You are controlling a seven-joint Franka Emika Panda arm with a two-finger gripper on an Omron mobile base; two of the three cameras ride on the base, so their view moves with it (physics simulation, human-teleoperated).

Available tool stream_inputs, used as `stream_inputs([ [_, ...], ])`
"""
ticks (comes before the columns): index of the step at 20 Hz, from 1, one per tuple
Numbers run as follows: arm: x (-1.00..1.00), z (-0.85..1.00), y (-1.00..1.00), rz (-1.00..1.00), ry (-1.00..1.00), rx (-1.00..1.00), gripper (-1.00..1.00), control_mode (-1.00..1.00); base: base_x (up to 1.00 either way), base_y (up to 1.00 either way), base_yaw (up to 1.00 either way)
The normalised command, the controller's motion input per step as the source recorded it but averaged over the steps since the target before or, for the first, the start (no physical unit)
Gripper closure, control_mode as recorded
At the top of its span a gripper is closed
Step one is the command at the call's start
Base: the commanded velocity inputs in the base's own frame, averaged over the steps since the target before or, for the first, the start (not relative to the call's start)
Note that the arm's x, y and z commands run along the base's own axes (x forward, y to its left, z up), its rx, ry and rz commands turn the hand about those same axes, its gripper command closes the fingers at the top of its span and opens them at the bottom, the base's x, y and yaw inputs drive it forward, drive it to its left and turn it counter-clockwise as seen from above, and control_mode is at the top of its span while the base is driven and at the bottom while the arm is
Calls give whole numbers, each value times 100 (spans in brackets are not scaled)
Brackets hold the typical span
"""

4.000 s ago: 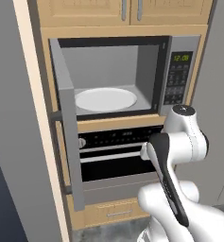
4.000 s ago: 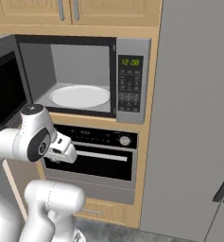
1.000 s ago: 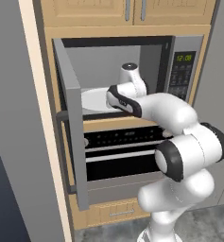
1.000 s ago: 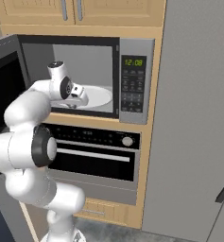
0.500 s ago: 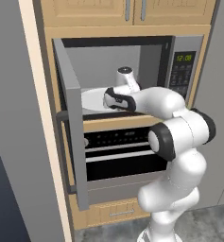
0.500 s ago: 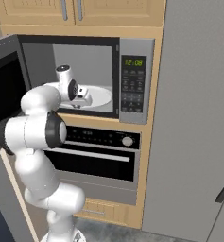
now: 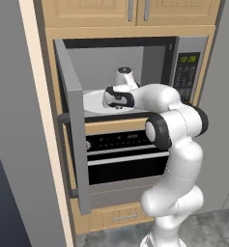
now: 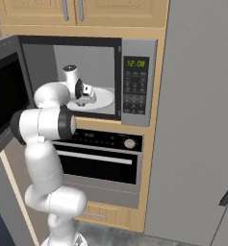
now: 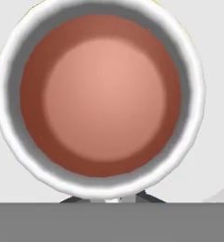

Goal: Place the microwavable item in the microwave. Then, close the microwave door and press the start button.

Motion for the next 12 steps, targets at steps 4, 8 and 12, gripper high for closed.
stream_inputs([
  [4, 27, -27, 10, 8, -10, -2, -100, -100, 0, 0, 0],
  [8, -64, -5, 5, 6, -26, -5, -100, -100, 0, 0, 0],
  [12, -100, 0, 0, 1, -32, -1, -100, -100, 0, 0, 0],
])
